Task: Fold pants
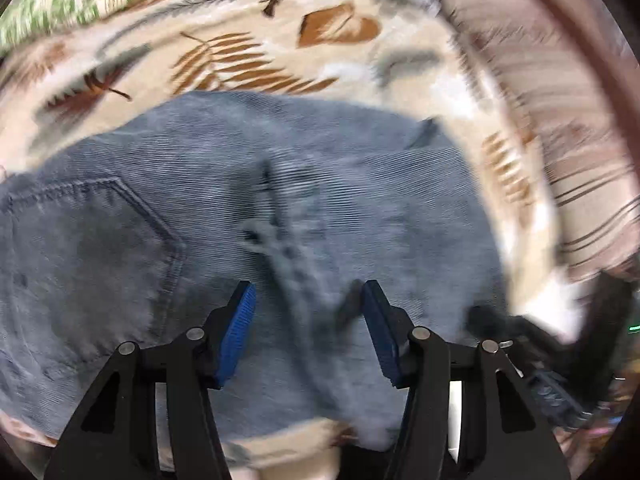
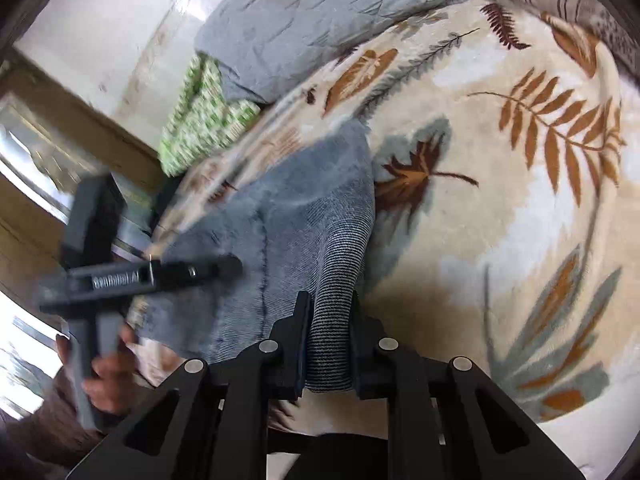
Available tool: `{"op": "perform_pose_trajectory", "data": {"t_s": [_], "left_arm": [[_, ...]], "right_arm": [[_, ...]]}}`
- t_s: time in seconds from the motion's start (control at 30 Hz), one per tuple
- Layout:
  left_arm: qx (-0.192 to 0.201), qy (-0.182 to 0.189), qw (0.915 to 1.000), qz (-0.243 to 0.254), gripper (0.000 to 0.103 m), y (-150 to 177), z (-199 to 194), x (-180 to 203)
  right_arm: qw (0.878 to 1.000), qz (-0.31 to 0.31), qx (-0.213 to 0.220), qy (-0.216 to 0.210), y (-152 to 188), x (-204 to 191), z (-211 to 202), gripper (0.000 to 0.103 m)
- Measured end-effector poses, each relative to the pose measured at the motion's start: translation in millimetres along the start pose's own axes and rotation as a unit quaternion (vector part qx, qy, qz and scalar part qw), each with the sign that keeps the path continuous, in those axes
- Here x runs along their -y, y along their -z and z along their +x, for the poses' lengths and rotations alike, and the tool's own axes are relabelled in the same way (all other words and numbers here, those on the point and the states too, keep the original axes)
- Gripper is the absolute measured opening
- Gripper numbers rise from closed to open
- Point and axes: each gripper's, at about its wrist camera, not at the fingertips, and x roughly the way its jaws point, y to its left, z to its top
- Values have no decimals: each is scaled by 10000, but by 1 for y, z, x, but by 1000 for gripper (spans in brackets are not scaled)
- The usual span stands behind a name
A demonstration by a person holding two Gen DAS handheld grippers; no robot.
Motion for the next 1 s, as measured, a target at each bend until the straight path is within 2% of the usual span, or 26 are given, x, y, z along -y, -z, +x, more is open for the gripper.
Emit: {"op": "perform_pose_trajectory", "data": {"t_s": [0.1, 0.13, 0.27, 0.33, 0.4, 0.43, 0.5, 0.57, 0.63, 0.73, 0.83, 0.9, 0.93, 1.0], "left_arm": [[-15, -55, 10000, 60, 57, 2, 9, -1], [-37, 48, 10000, -7, 57, 0, 6, -3], [-17, 534, 9978, -394, 57, -3, -8, -26], [-125, 781, 9951, -593, 57, -1, -9, -39], [-263, 1071, 9903, -842, 57, 4, -8, -49], [-342, 1242, 9871, -947, 57, 12, -7, -49], [-366, 1369, 9854, -946, 57, 26, -7, -43], [-384, 1276, 9882, -758, 57, 36, -7, -32], [-367, 1147, 9911, -559, 57, 38, -9, -25], [-97, 1021, 9933, -535, 58, 26, -16, -28], [-117, 1015, 9922, -718, 61, 0, -8, -30], [-113, 799, 9942, -711, 61, -9, 0, -27], [-22, 539, 9966, -630, 62, -12, 4, -25], [-34, 402, 9977, -553, 65, -10, 13, -27]], "right_arm": [[9998, 10, -15, 173, 4, 3, 6, 18], [9999, 72, -21, 152, 3, 2, 4, 25], [9992, 219, 262, 198, -4, 2, -19, 27], [9983, 348, 460, 88, -11, 2, -31, 32], [9978, 348, 546, -110, -30, -2, -33, 40], [9984, 246, 476, -187, -41, -7, -28, 47], [9994, -102, 212, -272, -63, -24, -13, 50], [9976, -570, -109, -366, -84, -44, 8, 50], [9974, -700, -170, -89, -98, -51, 21, 48], [9992, -326, -135, 204, -111, -35, 30, 50], [9987, -272, -139, 417, -113, -25, 36, 50], [9979, -208, -205, 573, -114, -17, 46, 50], [9979, -197, -245, 562, -114, -15, 52, 49], [9952, -341, -297, 865, -111, -9, 62, 44]]}}
